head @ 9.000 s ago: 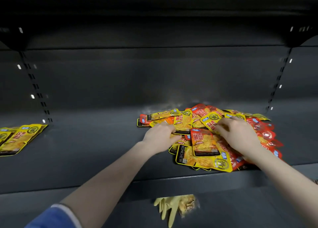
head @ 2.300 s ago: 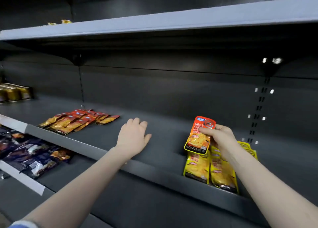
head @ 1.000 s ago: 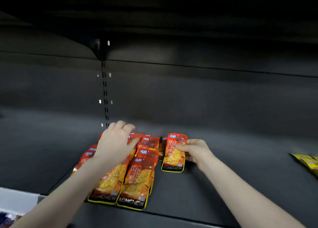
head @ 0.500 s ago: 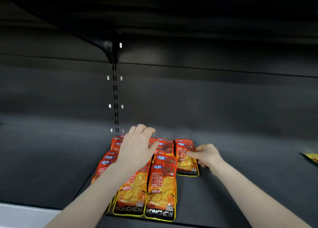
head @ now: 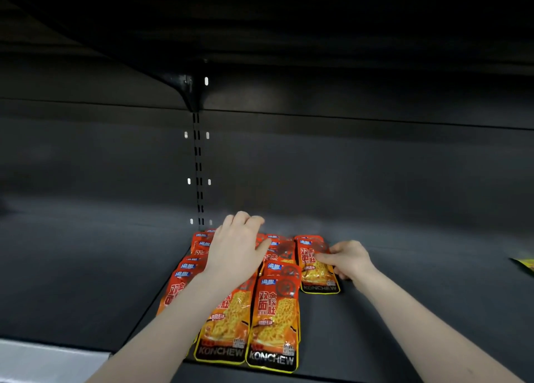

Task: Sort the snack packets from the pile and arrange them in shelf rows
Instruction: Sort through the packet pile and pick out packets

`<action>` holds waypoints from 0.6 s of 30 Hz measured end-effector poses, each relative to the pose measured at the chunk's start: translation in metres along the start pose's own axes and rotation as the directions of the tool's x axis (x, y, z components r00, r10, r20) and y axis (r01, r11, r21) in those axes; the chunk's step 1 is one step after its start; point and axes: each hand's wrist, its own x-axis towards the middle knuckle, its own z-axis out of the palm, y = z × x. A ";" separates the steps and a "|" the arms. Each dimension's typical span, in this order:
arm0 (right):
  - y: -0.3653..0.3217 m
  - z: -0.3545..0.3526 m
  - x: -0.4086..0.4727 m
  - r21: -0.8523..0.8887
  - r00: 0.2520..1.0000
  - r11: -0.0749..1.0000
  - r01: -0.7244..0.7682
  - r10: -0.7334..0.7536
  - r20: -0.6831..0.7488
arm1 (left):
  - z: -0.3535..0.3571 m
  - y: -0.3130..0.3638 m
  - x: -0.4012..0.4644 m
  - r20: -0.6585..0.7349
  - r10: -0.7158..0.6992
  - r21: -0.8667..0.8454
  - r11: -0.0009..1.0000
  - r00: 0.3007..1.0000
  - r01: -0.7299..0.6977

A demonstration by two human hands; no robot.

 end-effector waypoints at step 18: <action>0.014 -0.017 -0.040 -0.232 0.965 0.972 0.026 -0.085 -0.249 | -0.008 0.019 -0.010 0.021 0.044 0.014 0.999 0.999 -0.045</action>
